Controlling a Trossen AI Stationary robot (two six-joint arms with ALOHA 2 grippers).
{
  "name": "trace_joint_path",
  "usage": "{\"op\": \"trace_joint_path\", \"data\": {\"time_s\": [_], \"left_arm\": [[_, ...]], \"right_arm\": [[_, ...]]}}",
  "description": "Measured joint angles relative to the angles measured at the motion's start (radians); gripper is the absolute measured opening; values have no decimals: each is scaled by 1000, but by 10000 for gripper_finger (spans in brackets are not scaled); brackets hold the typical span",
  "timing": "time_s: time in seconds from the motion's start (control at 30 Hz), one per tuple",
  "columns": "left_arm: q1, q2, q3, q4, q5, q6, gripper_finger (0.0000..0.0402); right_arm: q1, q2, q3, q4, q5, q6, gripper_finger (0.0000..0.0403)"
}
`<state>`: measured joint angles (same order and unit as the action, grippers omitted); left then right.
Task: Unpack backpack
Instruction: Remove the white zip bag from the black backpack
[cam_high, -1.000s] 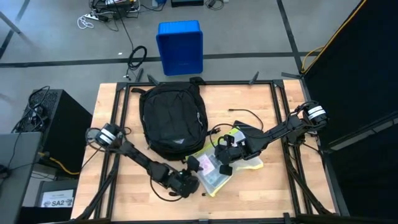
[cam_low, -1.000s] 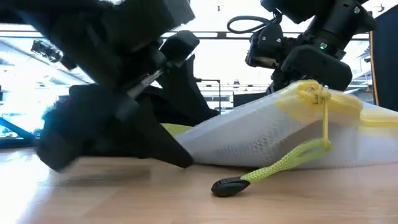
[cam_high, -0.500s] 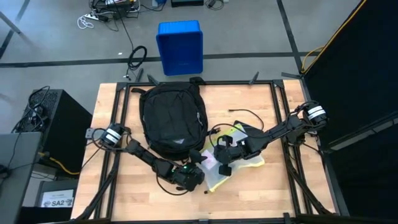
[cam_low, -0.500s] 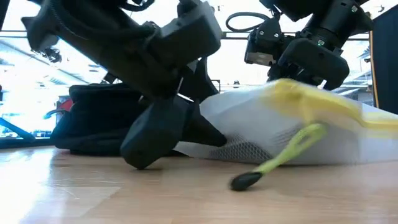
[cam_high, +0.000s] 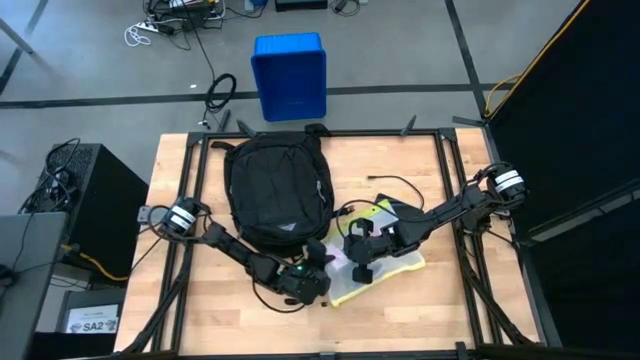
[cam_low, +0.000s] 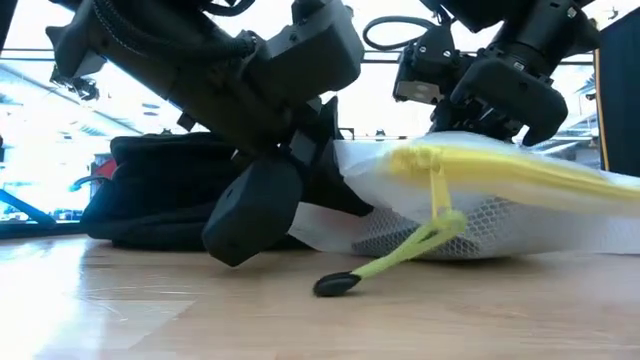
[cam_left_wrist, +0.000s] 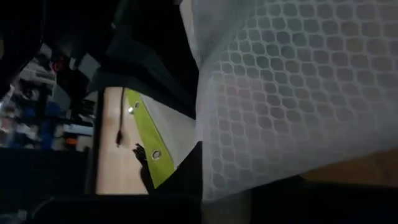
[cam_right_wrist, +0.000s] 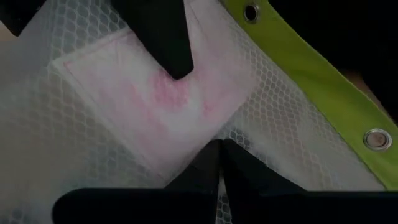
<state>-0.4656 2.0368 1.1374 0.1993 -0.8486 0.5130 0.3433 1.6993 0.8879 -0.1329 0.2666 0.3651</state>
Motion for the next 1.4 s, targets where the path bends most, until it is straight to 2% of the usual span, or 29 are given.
{"op": "trace_joint_path", "data": {"time_s": [0.2,0.37,0.47,0.63,0.77,0.87,0.97,1.07,1.23,1.3,1.4], "left_arm": [[-1,-3,79,-36,-15,185,30],[-1,-5,188,-162,-24,290,30],[2,-9,252,-273,-57,293,30],[3,-16,340,-425,-195,293,30],[7,-49,375,-519,-255,261,30],[14,-98,376,-601,-257,181,30],[20,-150,368,-755,-257,29,30],[24,-191,365,-972,-273,-192,30],[24,-213,357,-1325,-279,-630,30],[23,-213,317,-1367,-253,-733,30],[21,-212,233,-1321,-196,-810,30]], "right_arm": [[19,-3,8,-14,11,-9,0],[44,-37,8,-33,36,-10,0],[64,-71,9,-52,121,-10,0],[95,-138,11,-58,325,-16,0],[111,-193,11,-55,431,-52,0],[115,-227,14,-48,476,-68,0],[121,-245,14,-37,482,-87,0],[130,-251,14,-34,447,-98,0],[142,-246,14,-41,456,-101,0],[143,-245,13,-41,439,-105,0],[148,-245,13,-36,397,-105,0]]}}
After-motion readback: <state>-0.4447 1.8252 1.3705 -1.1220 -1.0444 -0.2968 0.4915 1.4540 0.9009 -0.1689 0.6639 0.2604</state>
